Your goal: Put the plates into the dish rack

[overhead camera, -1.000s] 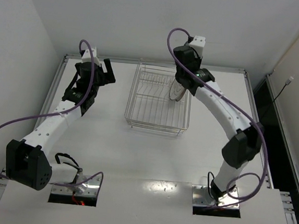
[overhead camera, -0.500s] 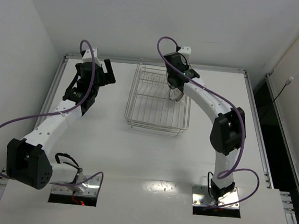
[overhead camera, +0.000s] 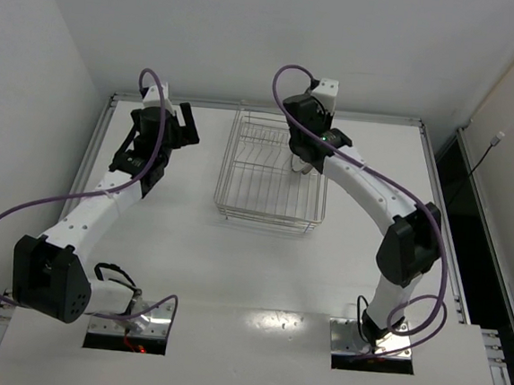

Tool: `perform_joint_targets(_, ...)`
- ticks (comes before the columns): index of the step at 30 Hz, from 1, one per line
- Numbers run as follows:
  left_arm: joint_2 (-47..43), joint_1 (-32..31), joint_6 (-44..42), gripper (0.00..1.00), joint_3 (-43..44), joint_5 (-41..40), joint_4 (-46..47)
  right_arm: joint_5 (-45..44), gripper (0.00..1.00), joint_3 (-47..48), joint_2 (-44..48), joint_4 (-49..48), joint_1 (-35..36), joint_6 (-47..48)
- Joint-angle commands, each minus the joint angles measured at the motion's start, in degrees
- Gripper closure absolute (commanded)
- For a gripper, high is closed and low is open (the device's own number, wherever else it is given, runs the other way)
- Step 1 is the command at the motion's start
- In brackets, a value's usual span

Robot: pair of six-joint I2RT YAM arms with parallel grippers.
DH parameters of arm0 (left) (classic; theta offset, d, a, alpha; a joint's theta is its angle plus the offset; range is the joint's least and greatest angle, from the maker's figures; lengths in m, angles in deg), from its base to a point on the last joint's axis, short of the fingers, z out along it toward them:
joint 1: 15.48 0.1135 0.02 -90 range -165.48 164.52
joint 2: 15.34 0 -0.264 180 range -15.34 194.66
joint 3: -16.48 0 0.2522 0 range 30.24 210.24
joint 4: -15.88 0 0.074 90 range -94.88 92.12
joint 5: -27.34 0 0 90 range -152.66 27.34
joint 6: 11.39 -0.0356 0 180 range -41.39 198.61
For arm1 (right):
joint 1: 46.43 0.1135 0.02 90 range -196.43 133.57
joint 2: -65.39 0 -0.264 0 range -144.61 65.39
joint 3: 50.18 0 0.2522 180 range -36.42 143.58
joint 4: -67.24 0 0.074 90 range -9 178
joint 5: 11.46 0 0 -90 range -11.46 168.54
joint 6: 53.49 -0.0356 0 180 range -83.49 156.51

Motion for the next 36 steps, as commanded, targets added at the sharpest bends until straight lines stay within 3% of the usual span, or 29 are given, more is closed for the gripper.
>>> perform_joint_targets(1,0.25,-0.18,-0.71,0.18,2.47,-0.29,1.70,-2.71,1.00,0.78,0.27,-3.02,0.27,-1.39)
perform_joint_targets(12,0.25,-0.18,-0.71,0.18,1.94,-0.29,1.71,-0.68,1.00,7.63,-9.41,4.54,-0.26,-2.54)
perform_joint_targets(17,0.25,-0.18,-0.71,0.18,1.94,-0.29,1.71,4.84,0.96,8.17,-11.44,5.78,-0.26,-4.38)
perform_joint_targets(20,0.25,-0.18,-0.71,0.18,1.94,-0.29,1.71,7.66,0.87,8.17,-11.44,5.78,-0.78,-5.44)
perform_joint_targets(21,0.25,-0.18,-0.71,0.18,1.94,-0.29,1.71,9.58,0.76,8.17,-10.92,5.78,-0.78,-5.44)
perform_joint_targets(24,0.25,-0.18,-0.71,0.18,1.94,-0.29,1.71,11.79,0.70,6.78,-9.16,5.78,-0.78,-4.91)
perform_joint_targets(30,0.25,-0.18,-0.71,0.18,1.94,-0.82,1.71,12.50,0.47,2.38,-0.12,7.62,-0.78,-4.39)
perform_joint_targets(31,0.25,-0.18,-0.71,0.18,1.94,-0.82,1.71,12.50,0.39,0.98,3.29,8.84,-0.78,-3.60)
perform_joint_targets(34,0.25,-0.18,-0.71,0.18,1.94,-0.82,1.71,14.25,0.28,-1.22,8.32,11.30,-0.78,-2.45)
perform_joint_targets(35,0.25,-0.18,-0.71,0.18,1.94,-0.82,1.71,15.65,0.16,-2.71,9.90,12.54,-0.26,-1.93)
perform_joint_targets(36,0.25,-0.18,-0.71,0.18,1.42,-0.82,1.71,16.45,0.14,-3.77,11.57,14.37,-0.26,-1.06)
